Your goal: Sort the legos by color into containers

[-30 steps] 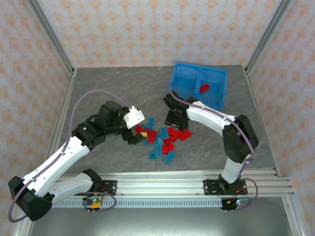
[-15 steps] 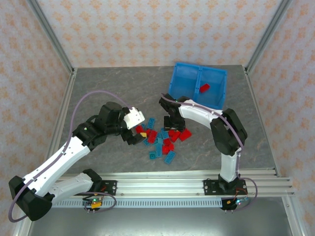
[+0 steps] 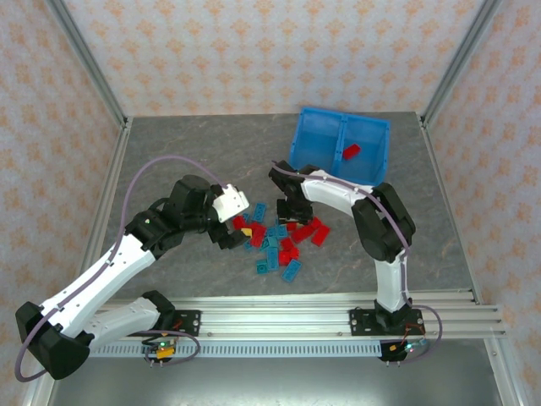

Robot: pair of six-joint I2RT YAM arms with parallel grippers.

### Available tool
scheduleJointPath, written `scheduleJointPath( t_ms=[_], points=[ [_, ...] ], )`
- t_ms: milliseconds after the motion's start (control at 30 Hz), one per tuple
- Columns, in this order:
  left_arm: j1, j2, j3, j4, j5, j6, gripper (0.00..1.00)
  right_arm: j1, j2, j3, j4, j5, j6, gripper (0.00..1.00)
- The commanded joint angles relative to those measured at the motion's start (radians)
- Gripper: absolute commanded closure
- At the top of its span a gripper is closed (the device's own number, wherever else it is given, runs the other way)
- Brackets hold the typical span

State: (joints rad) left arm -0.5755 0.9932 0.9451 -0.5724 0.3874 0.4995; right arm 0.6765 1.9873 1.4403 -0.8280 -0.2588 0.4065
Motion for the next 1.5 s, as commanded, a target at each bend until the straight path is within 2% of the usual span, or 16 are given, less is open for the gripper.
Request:
scheduleJointPath(
  t_ms=[0,233,467,567,733,933,1233,1300,1400,1467],
  points=[
    [0.001,0.001,-0.006,0.0,0.004,0.016,0.0,0.006,0.025,0.001,-0.044,0.093,0.001,0.66],
    [0.001,-0.006,-0.006,0.018,0.052,0.025,0.0,-0.003,-0.122,-0.002,-0.028,0.157,0.025,0.67],
    [0.001,0.008,-0.007,0.031,0.076,0.026,0.0,-0.038,-0.174,-0.006,0.0,0.16,0.064,0.67],
    [0.001,0.007,-0.008,0.031,0.076,0.022,0.0,-0.053,-0.143,-0.015,0.034,0.143,0.083,0.66],
    [0.0,-0.009,-0.027,0.026,0.064,0.017,0.0,-0.058,-0.001,0.059,0.034,0.109,0.091,0.62],
    [0.002,-0.03,-0.044,0.029,0.038,0.02,0.0,-0.06,0.029,0.075,0.034,0.119,0.094,0.48],
    [0.001,0.001,-0.036,0.044,0.044,0.017,0.0,-0.067,-0.021,0.013,0.057,0.134,0.1,0.6],
    [0.001,0.003,-0.037,0.042,0.047,0.017,0.0,-0.069,-0.022,0.007,0.066,0.123,0.105,0.55],
    [0.002,0.001,-0.037,0.036,0.044,0.021,0.0,-0.068,-0.042,-0.001,0.092,0.1,0.103,0.34],
    [0.002,-0.001,-0.038,0.034,0.043,0.025,0.0,-0.073,-0.069,-0.018,0.119,0.095,0.11,0.3]
  ],
)
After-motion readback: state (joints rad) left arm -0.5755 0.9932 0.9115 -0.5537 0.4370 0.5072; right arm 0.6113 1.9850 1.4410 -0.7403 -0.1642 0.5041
